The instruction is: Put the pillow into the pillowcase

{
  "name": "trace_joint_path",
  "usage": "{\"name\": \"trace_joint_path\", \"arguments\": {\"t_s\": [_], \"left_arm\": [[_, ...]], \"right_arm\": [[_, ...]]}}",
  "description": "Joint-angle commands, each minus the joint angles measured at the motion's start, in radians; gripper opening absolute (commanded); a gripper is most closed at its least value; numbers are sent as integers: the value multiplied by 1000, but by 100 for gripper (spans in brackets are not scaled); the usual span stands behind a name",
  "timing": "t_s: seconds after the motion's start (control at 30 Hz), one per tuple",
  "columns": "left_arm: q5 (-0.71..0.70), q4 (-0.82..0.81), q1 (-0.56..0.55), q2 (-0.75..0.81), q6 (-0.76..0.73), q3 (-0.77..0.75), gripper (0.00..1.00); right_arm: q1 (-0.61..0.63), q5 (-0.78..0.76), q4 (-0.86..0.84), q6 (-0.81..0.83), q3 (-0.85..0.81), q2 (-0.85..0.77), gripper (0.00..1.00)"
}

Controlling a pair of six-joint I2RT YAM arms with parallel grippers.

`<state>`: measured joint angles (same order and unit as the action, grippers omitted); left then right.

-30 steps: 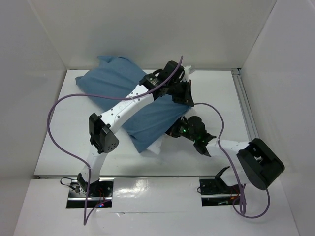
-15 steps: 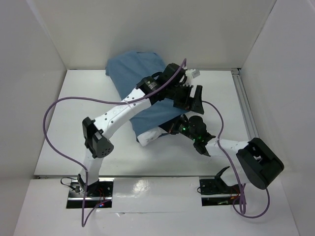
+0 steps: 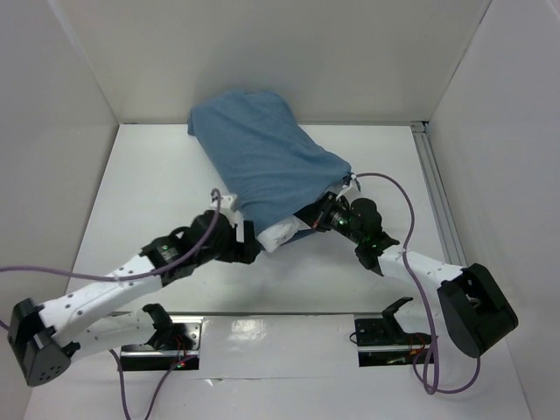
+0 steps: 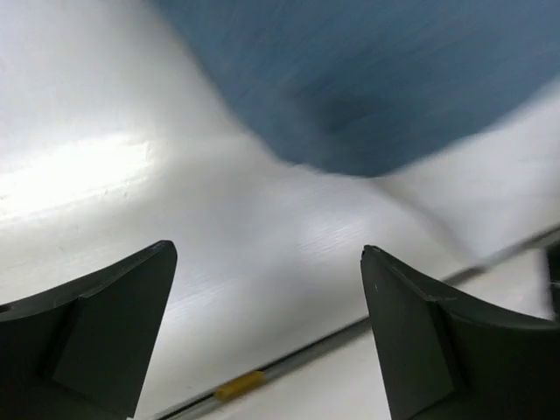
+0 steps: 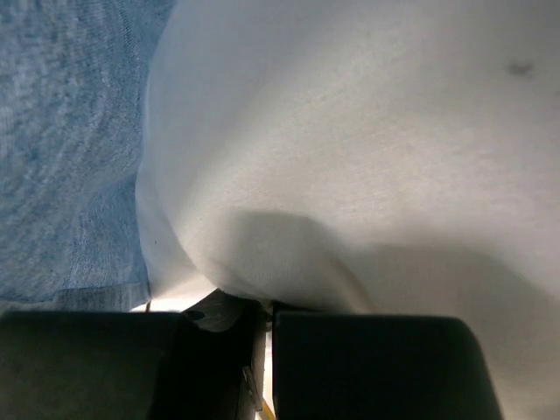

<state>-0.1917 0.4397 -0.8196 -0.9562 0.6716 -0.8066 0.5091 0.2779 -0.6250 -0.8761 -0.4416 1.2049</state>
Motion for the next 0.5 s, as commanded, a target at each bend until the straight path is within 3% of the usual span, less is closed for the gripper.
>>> {"name": "trace_joint_path", "arguments": {"t_s": [0.0,0.1,0.17,0.33,0.47], "left_arm": [[-83,-260,-21,-65,59,124,100],[-142,-326,-47,-140,49,170,98],[-155,-404,-47,-170,49,213,90],[-109,-603,-36,-200,62,274,93],[-98,-645,-9,-257,86,284,93]], "right_arm": [[-40,-23,-55,31,-95,13,0],[-50,-14,-55,31,-107,22,0],[-50,-14,-55,31,-117,22,0],[-60,-14,-15,52,-138,13,0],[-60,-14,-5,52,-147,13,0]]}}
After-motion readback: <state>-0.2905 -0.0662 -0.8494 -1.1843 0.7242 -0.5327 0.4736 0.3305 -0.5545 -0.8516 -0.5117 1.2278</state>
